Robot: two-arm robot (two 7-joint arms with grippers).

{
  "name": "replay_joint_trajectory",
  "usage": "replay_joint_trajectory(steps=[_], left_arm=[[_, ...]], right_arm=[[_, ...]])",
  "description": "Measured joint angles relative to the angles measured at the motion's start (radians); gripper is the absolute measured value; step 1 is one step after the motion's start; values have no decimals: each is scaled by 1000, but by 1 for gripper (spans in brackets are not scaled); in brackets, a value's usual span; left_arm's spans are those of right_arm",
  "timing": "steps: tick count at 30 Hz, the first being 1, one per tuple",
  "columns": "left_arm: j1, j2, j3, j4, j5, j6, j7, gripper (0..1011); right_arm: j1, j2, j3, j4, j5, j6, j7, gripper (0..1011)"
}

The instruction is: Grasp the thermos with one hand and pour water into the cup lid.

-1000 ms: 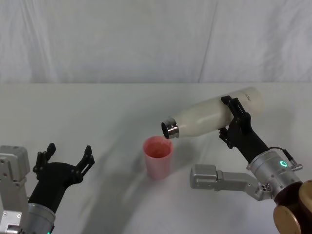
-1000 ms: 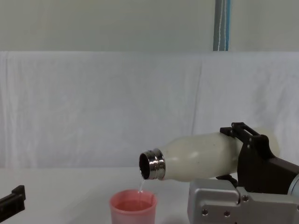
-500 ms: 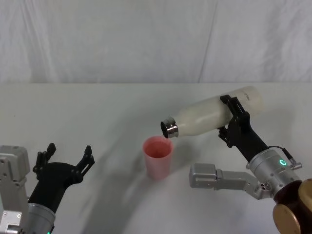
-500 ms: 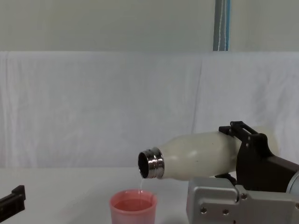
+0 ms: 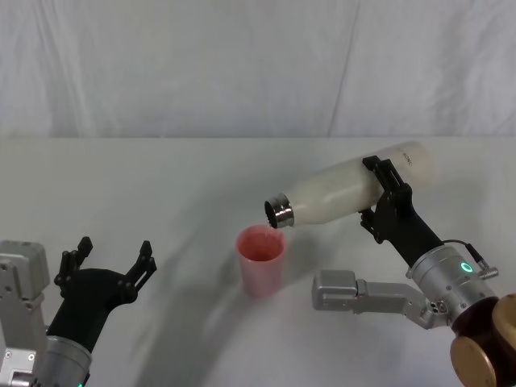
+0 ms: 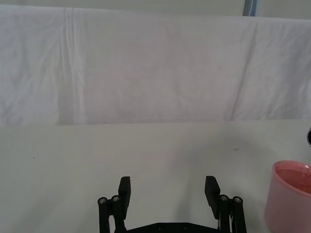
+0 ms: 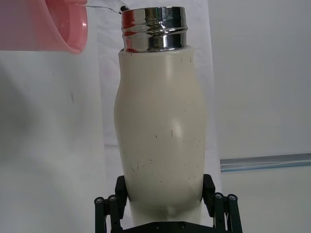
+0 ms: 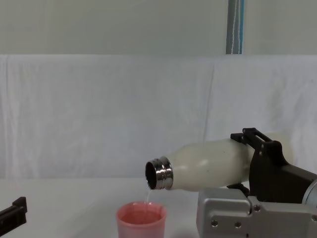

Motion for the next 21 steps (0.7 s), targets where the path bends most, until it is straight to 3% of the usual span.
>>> replay_joint_trajectory(steps=[21], left_arm=[[0, 0, 0, 0, 0, 0, 0, 1001]], right_arm=[[-3, 4, -3, 2, -3, 1, -2, 950]])
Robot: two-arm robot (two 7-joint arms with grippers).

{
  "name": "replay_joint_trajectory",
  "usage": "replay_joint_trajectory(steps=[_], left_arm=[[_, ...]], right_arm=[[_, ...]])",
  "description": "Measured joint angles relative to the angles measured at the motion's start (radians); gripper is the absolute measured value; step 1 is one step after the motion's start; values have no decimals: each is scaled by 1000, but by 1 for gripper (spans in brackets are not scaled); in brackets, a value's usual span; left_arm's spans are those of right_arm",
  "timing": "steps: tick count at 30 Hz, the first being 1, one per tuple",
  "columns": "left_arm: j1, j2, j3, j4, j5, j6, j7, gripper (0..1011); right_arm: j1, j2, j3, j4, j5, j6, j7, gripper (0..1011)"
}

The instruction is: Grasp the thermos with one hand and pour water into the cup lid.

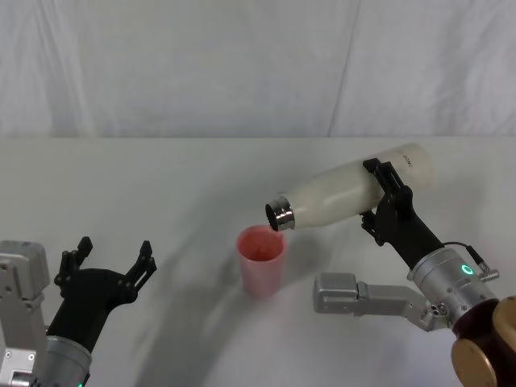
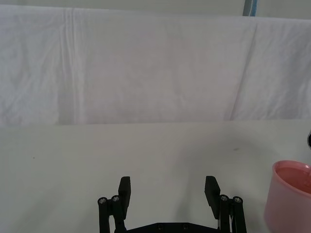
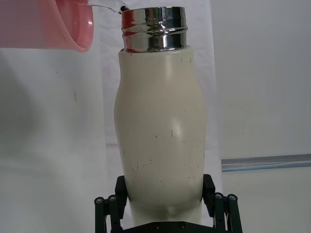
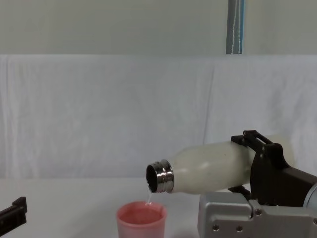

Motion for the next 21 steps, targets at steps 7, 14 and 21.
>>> replay_joint_trajectory(steps=[7, 14, 21], left_arm=[[0, 0, 0, 0, 0, 0, 0, 1001], [0, 0, 0, 0, 0, 0, 0, 1001], [0, 0, 0, 0, 0, 0, 0, 1001]], right_arm=[[-1, -1, 0, 0, 0, 0, -2, 950], [-1, -2, -1, 3, 0, 0, -3, 950], [-2, -2, -2, 3, -2, 0, -4, 950]])
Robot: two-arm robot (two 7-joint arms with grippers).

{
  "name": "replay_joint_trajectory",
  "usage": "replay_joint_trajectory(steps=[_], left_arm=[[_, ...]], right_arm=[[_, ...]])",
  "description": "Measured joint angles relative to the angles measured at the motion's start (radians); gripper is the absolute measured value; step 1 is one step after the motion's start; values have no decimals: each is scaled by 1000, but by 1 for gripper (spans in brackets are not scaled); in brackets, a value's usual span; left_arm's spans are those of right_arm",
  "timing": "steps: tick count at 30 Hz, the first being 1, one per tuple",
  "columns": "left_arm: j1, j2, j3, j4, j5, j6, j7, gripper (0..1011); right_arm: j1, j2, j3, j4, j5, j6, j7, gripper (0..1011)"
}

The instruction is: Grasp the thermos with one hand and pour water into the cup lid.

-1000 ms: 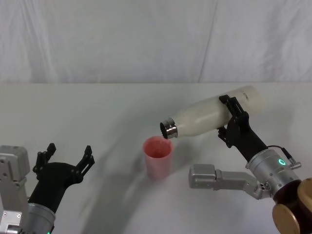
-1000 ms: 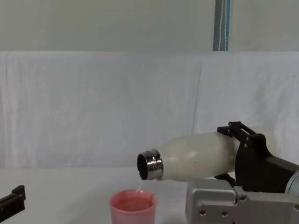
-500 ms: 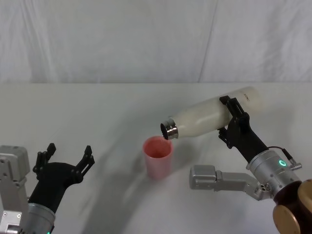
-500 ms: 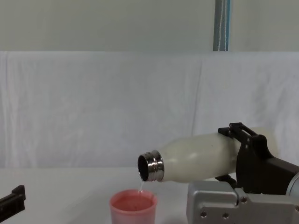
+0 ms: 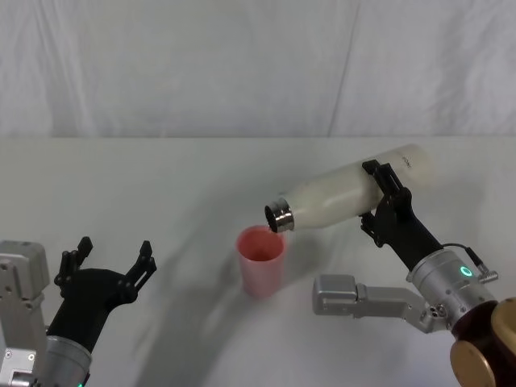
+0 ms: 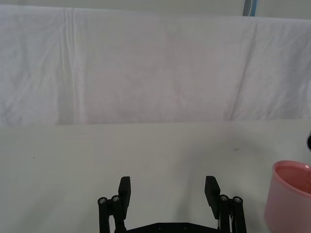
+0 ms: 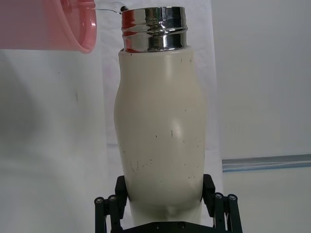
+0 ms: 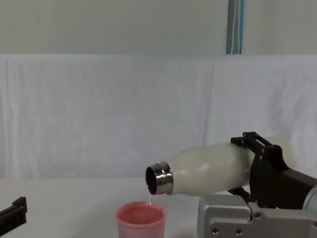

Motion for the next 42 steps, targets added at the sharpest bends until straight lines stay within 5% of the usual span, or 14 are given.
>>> replay_joint_trajectory(steps=[18, 30, 37, 42], left_arm=[[0, 0, 0, 0, 0, 0, 0, 1001], [0, 0, 0, 0, 0, 0, 0, 1001], [0, 0, 0, 0, 0, 0, 0, 1001], [0, 0, 0, 0, 0, 0, 0, 1001]], right_arm=[[1, 0, -1, 1, -1, 1, 1, 950], [-17, -14, 23, -18, 79, -25, 39, 950], [-46, -35, 69, -61, 210, -56, 101, 950], [-74, -59, 126, -102, 358, -72, 174, 950]])
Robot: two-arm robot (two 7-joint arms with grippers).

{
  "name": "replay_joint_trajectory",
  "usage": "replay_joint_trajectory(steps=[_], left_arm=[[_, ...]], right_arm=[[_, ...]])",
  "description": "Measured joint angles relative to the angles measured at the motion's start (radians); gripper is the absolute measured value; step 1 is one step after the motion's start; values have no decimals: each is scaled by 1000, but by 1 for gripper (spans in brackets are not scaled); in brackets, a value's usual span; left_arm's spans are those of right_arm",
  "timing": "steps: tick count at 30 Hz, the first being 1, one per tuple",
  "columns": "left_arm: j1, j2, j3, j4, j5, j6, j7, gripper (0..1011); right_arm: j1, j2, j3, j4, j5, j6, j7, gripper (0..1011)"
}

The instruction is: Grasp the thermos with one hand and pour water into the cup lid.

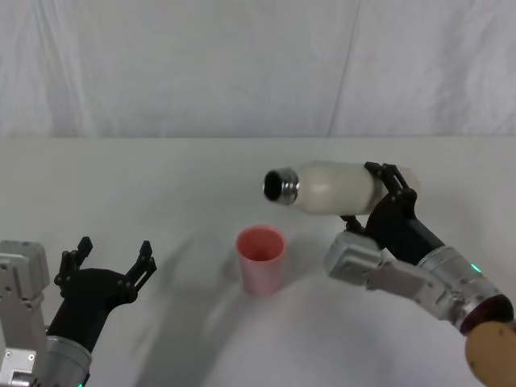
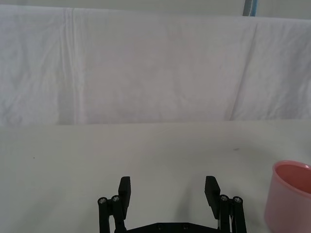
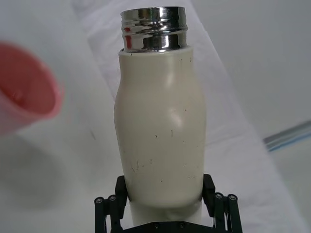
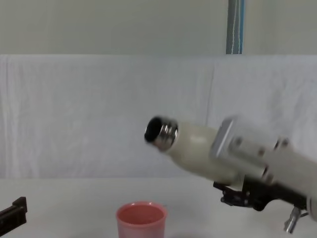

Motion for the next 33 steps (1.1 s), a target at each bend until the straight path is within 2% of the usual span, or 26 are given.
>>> replay_joint_trajectory(steps=[1, 2, 3, 4, 6, 7, 9, 10, 11, 16, 17, 18, 23, 29, 33], left_arm=[[0, 0, 0, 0, 0, 0, 0, 1001], [0, 0, 0, 0, 0, 0, 0, 1001], [0, 0, 0, 0, 0, 0, 0, 1001], [0, 0, 0, 0, 0, 0, 0, 1001], [0, 0, 0, 0, 0, 0, 0, 1001], [0, 0, 0, 0, 0, 0, 0, 1001], [0, 0, 0, 0, 0, 0, 0, 1001], [0, 0, 0, 0, 0, 0, 0, 1001], [0, 0, 0, 0, 0, 0, 0, 1001], [0, 0, 0, 0, 0, 0, 0, 1001], [0, 0, 0, 0, 0, 0, 0, 1001], [0, 0, 0, 0, 0, 0, 0, 1001], [0, 0, 0, 0, 0, 0, 0, 1001], [0, 0, 0, 0, 0, 0, 0, 1001], [0, 0, 0, 0, 0, 0, 0, 1001]], right_arm=[[-4, -4, 10, -7, 27, -1, 14, 950], [-14, -13, 32, -19, 84, -2, 38, 950], [-17, -16, 40, -23, 105, -2, 50, 950], [-28, -26, 61, -35, 157, -2, 72, 950], [-35, -33, 80, -45, 202, 0, 91, 950], [-44, -41, 99, -54, 250, 3, 109, 950], [-52, -48, 118, -63, 295, 7, 125, 950], [-59, -55, 135, -70, 339, 11, 140, 950], [-59, -55, 135, -70, 339, 11, 140, 950], [-93, -89, 212, -94, 527, 31, 185, 950], [-93, -89, 212, -94, 527, 31, 185, 950], [-100, -97, 230, -96, 569, 36, 192, 950], [-124, -121, 274, -103, 695, 49, 206, 950], [-152, -139, 298, -110, 783, 61, 205, 950], [-166, -144, 300, -114, 813, 75, 199, 950]])
